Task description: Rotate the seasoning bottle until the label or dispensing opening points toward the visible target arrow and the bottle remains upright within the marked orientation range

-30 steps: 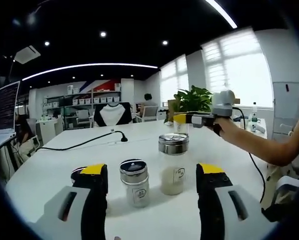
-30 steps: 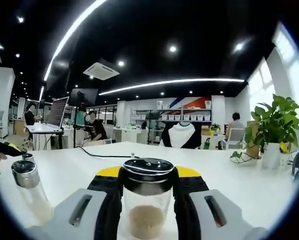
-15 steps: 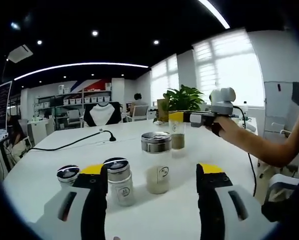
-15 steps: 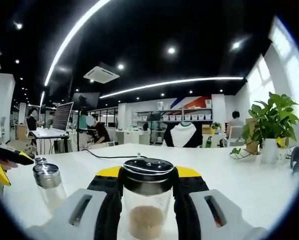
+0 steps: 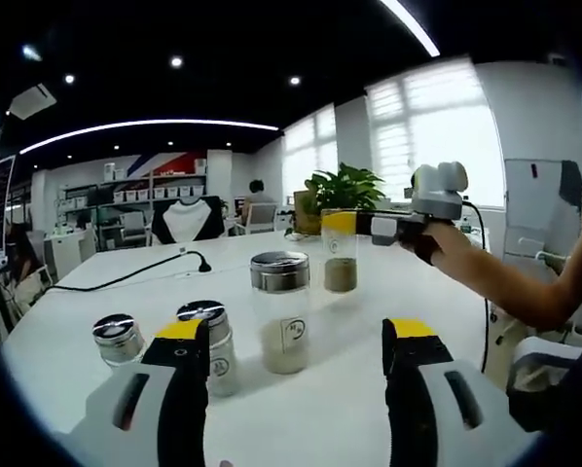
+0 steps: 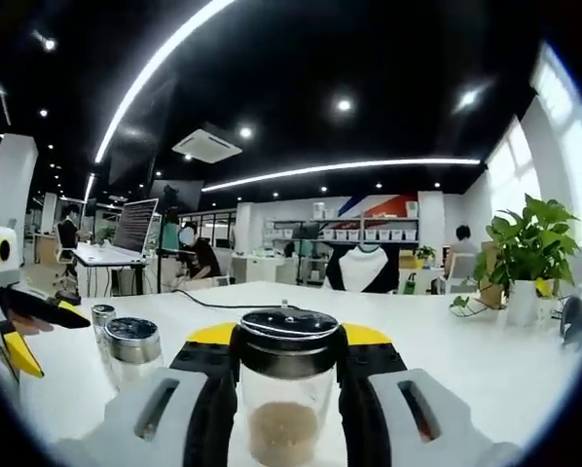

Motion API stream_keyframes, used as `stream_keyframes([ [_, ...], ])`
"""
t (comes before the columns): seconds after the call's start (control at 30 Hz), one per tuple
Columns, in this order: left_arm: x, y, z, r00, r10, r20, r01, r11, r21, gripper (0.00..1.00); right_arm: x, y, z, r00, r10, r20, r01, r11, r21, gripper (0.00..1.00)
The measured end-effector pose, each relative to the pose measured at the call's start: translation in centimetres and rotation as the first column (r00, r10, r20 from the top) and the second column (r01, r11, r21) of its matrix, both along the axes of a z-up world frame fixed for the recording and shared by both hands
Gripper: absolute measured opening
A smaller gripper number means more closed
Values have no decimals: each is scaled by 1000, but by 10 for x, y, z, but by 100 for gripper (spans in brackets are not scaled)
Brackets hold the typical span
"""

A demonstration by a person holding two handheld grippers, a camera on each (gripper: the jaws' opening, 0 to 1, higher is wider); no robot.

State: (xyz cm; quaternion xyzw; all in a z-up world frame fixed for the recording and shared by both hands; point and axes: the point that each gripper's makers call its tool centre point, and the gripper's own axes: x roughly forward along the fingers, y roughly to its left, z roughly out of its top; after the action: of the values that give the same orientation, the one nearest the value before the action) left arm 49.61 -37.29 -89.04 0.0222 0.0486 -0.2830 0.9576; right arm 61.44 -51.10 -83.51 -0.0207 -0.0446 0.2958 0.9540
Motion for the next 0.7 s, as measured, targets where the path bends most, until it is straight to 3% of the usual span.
stream_keyframes([
  [0.13,-1,-4,0,1000,-25,-10,24,999,-39,76,-3,3,3,1000,16,2,-16,1000,10,37],
  [0.7,-8,-17,-3,998,-57,-16,56,998,-26,76,-28,3,-4,998,49,-37,-48,999,14,36],
])
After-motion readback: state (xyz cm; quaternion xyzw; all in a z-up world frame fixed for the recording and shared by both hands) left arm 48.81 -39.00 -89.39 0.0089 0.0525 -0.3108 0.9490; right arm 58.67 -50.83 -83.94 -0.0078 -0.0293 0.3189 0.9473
